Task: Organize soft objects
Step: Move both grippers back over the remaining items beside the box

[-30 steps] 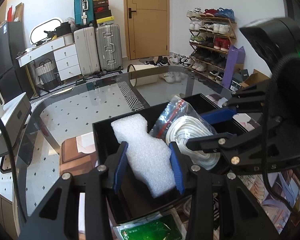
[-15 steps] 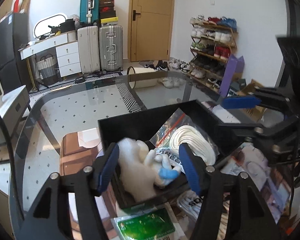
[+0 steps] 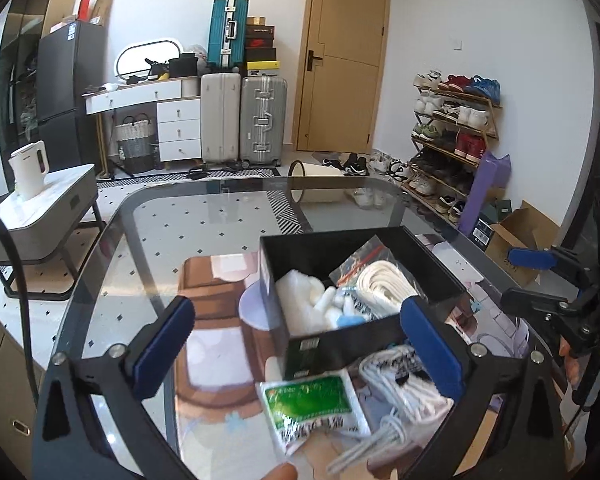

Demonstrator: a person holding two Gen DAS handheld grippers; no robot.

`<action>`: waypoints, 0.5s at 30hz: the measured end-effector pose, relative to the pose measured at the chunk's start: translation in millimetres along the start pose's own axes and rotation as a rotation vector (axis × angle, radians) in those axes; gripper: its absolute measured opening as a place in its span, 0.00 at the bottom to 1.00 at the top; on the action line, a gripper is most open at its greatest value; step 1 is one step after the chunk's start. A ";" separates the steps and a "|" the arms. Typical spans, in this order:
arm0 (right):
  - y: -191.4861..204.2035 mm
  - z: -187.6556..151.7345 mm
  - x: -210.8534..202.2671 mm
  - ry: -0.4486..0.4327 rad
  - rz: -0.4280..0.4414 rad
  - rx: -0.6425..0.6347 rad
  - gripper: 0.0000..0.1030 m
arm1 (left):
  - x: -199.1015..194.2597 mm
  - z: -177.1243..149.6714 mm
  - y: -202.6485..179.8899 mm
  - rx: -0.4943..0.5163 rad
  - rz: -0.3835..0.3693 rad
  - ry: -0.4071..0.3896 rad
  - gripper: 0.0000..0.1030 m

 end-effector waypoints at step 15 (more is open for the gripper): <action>7.3 -25.3 6.7 0.062 -0.025 -0.026 1.00 | -9.8 -36.6 18.5 -0.018 0.104 0.014 1.00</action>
Point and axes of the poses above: each gripper's, at about its wrist camera, not at the fingertips, and x roughly the way its jaws point, y to its left, z to its top, the point moved 3 cm from there along x, roughly the way its jaws point, and after that the axes turned 8 degrees about -x, right-handed, at the moved point
